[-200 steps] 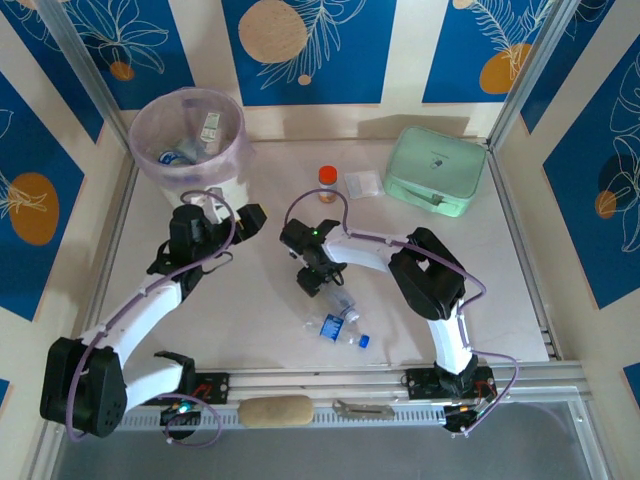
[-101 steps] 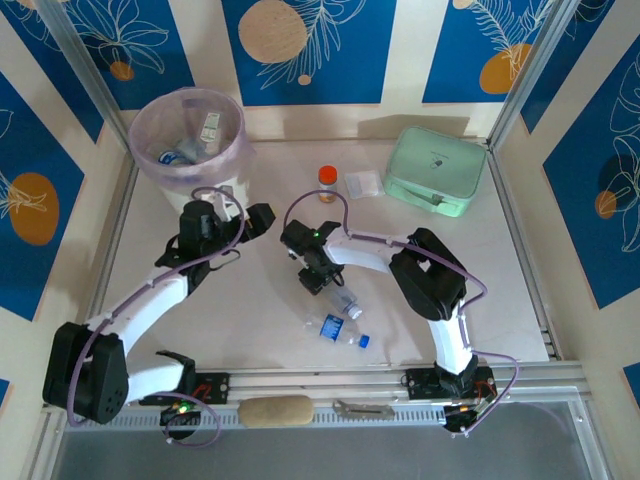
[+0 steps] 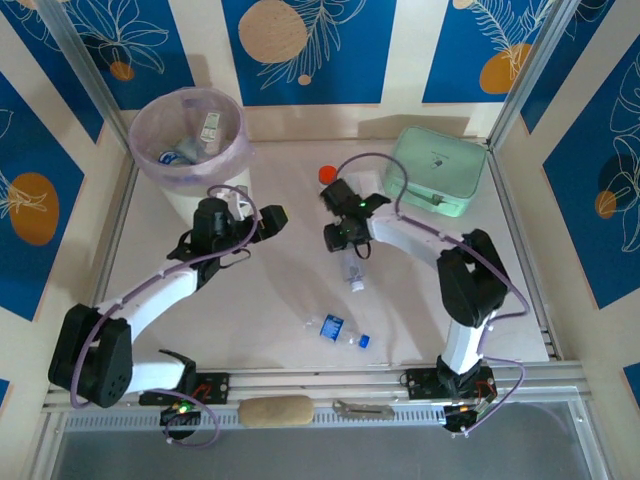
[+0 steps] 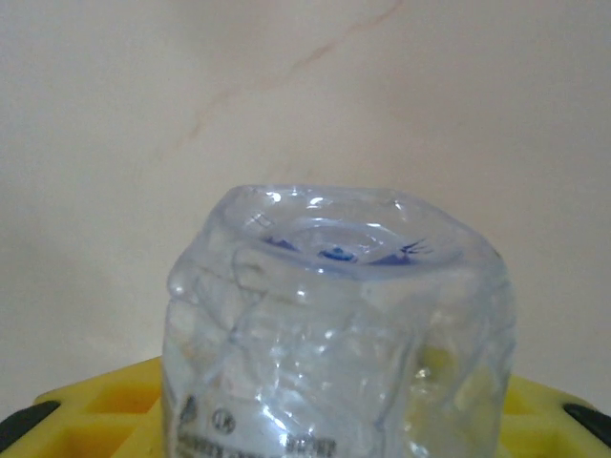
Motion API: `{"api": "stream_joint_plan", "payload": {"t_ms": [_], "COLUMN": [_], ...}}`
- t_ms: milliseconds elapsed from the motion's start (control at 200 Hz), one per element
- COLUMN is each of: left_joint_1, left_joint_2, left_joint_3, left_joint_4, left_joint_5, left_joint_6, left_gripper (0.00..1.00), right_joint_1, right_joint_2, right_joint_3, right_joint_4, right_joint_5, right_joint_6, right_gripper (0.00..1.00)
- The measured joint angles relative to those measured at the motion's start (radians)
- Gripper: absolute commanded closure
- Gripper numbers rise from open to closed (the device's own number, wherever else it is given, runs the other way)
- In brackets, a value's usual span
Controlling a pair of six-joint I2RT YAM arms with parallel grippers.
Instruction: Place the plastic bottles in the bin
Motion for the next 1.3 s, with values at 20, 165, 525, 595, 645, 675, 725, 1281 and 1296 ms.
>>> {"api": "stream_joint_plan", "payload": {"t_ms": [20,165,525,595,645,675,725,1281,1296], "left_joint_1": [-0.006,-0.058,-0.246,-0.274,-0.291,-0.299,-0.31,-0.326,-0.327], "left_joint_2": [0.006,0.046,0.203,0.24,0.269,0.283,0.302,0.386,0.386], "left_joint_3": [0.003,0.008,0.035,0.056,0.075,0.085,0.1,0.18,0.182], "left_joint_4": [0.003,0.041,0.197,0.238,0.264,0.277,0.294,0.309,0.308], "left_joint_5": [0.002,0.023,0.129,0.163,0.187,0.199,0.217,0.246,0.246], "left_joint_6": [0.0,-0.003,-0.081,-0.101,-0.114,-0.119,-0.129,-0.132,-0.131], "left_gripper": [0.0,0.0,0.0,0.0,0.0,0.0,0.0,0.42,0.44], "right_joint_1": [-0.013,-0.092,-0.154,-0.154,-0.154,-0.154,-0.154,-0.168,-0.169], "right_joint_2": [-0.015,-0.107,-0.209,-0.212,-0.215,-0.218,-0.224,-0.325,-0.325], "right_joint_3": [-0.005,-0.033,-0.138,-0.152,-0.16,-0.164,-0.169,-0.264,-0.265], "right_joint_4": [0.008,0.068,0.237,0.251,0.262,0.269,0.276,0.356,0.356], "right_joint_5": [-0.006,-0.074,-0.207,-0.224,-0.233,-0.237,-0.243,-0.312,-0.312], "right_joint_6": [0.018,0.131,0.356,0.381,0.395,0.402,0.412,0.478,0.479], "right_gripper": [0.5,0.5,0.5,0.5,0.51,0.51,0.51,0.51,0.51]}}
